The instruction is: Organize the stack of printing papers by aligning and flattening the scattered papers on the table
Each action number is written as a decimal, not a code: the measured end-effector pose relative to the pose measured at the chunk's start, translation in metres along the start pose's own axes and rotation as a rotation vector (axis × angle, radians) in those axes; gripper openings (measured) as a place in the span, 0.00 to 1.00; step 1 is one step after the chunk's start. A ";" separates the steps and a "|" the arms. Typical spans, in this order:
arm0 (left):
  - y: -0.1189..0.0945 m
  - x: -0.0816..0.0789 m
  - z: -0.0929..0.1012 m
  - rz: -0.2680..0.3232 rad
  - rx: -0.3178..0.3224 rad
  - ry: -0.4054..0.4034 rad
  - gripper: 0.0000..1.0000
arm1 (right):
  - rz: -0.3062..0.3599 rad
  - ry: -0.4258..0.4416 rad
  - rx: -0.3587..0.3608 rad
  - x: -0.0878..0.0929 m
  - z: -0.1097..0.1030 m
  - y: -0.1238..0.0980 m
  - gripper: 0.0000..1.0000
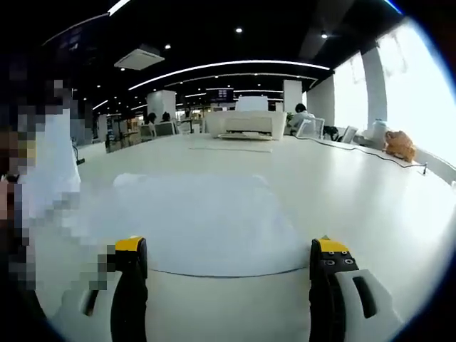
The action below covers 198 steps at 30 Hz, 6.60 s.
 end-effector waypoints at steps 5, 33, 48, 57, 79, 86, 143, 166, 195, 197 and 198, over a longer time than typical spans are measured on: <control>0.000 0.000 0.001 -0.003 0.006 -0.004 0.06 | 0.014 -0.012 -0.008 -0.005 -0.001 -0.005 0.89; 0.001 0.000 0.001 -0.006 0.011 -0.004 0.06 | 0.018 -0.024 -0.062 0.000 -0.010 -0.004 0.51; 0.001 -0.005 -0.005 -0.008 0.008 0.002 0.06 | 0.002 -0.024 -0.081 0.001 -0.010 -0.004 0.22; 0.002 -0.004 -0.007 -0.012 -0.003 -0.011 0.06 | 0.001 -0.030 -0.099 -0.002 -0.009 0.000 0.05; 0.002 0.001 -0.007 -0.021 -0.018 -0.004 0.06 | -0.012 0.178 -0.147 -0.012 0.003 -0.012 0.00; 0.002 0.000 -0.007 -0.014 -0.017 -0.007 0.06 | -0.001 0.228 -0.187 -0.026 0.006 -0.018 0.00; 0.007 0.014 -0.015 -0.105 -0.041 -0.040 0.06 | 0.124 -0.072 -1.198 -0.248 -0.191 -0.185 0.00; 0.007 0.021 -0.012 -0.128 -0.027 -0.010 0.06 | -0.139 -0.180 -0.941 -0.158 -0.182 -0.027 0.00; 0.008 0.023 -0.010 -0.138 -0.013 -0.054 0.11 | -0.167 -0.272 -0.883 -0.189 -0.198 0.004 0.00; 0.008 0.024 -0.009 -0.144 -0.010 -0.057 0.13 | -0.171 -0.277 -0.876 -0.190 -0.198 0.007 0.00; 0.008 0.025 -0.009 -0.147 -0.010 -0.050 0.13 | -0.174 -0.279 -0.874 -0.190 -0.198 0.011 0.00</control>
Point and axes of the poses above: the point that each gripper's makers call its tool centre point, and the gripper's own axes: y roughly forward along the fingers, z roughly to its right, x roughly out of its underside, the point moved 2 cm from there along -y, roughly backward along the fingers, and after that the axes turned 7 degrees about x, right-handed, at the moved point
